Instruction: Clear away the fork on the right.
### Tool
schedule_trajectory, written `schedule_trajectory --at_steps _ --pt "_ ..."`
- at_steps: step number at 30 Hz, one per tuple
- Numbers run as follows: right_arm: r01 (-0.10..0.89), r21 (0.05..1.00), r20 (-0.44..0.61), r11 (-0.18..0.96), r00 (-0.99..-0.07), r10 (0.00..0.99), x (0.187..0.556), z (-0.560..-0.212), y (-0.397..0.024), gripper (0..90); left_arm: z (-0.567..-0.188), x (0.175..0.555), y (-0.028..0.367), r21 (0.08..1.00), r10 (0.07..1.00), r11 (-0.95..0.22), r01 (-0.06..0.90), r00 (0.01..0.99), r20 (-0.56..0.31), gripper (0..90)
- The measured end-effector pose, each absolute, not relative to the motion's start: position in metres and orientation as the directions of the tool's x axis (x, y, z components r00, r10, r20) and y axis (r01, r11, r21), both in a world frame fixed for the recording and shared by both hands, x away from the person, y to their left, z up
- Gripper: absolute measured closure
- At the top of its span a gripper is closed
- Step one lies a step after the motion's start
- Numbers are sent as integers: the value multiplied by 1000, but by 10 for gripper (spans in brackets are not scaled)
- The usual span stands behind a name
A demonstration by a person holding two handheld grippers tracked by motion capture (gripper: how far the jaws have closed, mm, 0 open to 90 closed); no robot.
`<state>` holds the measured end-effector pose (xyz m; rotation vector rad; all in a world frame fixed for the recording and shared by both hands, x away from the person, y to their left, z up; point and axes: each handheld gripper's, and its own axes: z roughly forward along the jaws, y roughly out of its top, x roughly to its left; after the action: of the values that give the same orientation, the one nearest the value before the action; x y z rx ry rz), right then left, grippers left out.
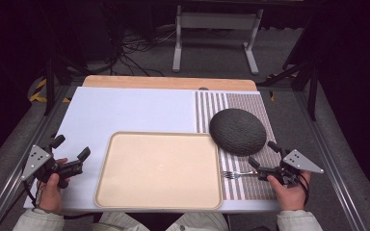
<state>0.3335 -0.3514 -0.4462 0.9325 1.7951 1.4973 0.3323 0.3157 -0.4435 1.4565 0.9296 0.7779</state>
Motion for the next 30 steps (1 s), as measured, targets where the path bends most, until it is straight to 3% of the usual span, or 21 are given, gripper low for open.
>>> schedule_trajectory --at_steps 27,30 --pt "138 986 0 99 -584 812 337 -441 -348 28 -445 333 316 993 889 9 119 453 -62 3" --pt "136 980 -36 146 -600 799 340 -434 -347 35 -445 333 317 993 890 7 118 452 -59 3"
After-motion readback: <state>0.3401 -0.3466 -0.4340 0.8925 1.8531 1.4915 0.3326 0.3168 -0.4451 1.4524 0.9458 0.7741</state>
